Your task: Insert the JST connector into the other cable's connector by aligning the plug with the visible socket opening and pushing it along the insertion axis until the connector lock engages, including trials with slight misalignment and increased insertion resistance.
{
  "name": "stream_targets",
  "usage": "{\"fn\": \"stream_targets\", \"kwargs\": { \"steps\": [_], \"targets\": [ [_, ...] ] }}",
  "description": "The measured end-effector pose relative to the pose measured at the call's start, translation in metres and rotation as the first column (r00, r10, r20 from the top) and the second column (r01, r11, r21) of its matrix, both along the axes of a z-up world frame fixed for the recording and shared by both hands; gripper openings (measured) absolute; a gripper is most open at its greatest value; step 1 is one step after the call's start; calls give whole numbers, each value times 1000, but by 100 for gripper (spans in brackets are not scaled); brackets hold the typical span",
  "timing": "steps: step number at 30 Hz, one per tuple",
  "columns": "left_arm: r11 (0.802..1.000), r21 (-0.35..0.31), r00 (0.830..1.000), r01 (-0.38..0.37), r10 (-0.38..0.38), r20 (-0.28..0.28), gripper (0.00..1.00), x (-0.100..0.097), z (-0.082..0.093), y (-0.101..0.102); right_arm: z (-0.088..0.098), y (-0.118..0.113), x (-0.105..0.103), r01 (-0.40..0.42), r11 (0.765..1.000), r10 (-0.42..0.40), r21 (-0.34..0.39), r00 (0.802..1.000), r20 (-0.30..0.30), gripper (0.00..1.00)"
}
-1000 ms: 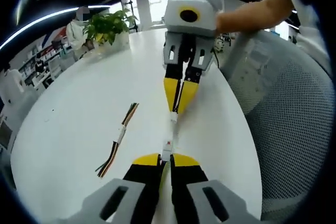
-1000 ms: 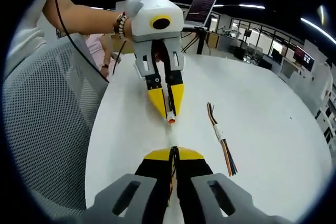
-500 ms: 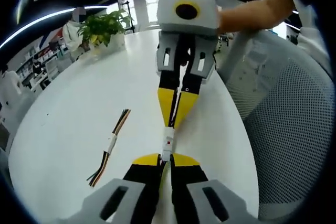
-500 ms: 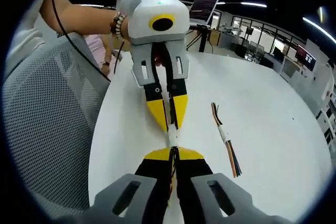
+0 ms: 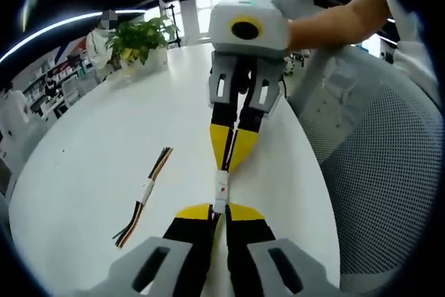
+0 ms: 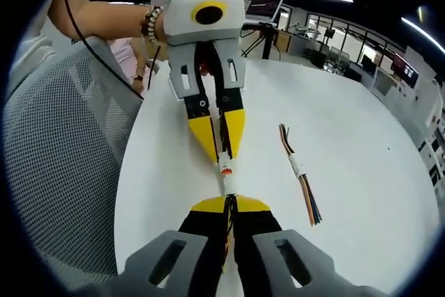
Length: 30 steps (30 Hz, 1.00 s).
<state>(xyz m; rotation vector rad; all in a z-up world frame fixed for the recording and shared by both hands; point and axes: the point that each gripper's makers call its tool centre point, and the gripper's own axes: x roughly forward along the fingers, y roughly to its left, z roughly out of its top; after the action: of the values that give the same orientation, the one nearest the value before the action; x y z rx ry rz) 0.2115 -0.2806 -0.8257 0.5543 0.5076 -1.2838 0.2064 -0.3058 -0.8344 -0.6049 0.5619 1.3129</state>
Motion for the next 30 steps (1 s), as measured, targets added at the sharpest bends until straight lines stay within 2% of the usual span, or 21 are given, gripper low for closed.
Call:
{"fn": "stream_targets", "kwargs": {
  "steps": [14,20,30],
  "targets": [
    [1000,9,1000,-4,4,-1,0,0,-3,1,9,5,0,1,1000,-1,27,1000,9,0],
    [1000,12,1000,3,-3,-3,0,-1,-4,-2,3,4,-3,-6,1000,6,-4,1000,5,0],
    [998,35,998,47,-48,28,0,-6,-5,-6,-6,-1,-7,-7,998,5,-56,1000,-19,0]
  ]
}}
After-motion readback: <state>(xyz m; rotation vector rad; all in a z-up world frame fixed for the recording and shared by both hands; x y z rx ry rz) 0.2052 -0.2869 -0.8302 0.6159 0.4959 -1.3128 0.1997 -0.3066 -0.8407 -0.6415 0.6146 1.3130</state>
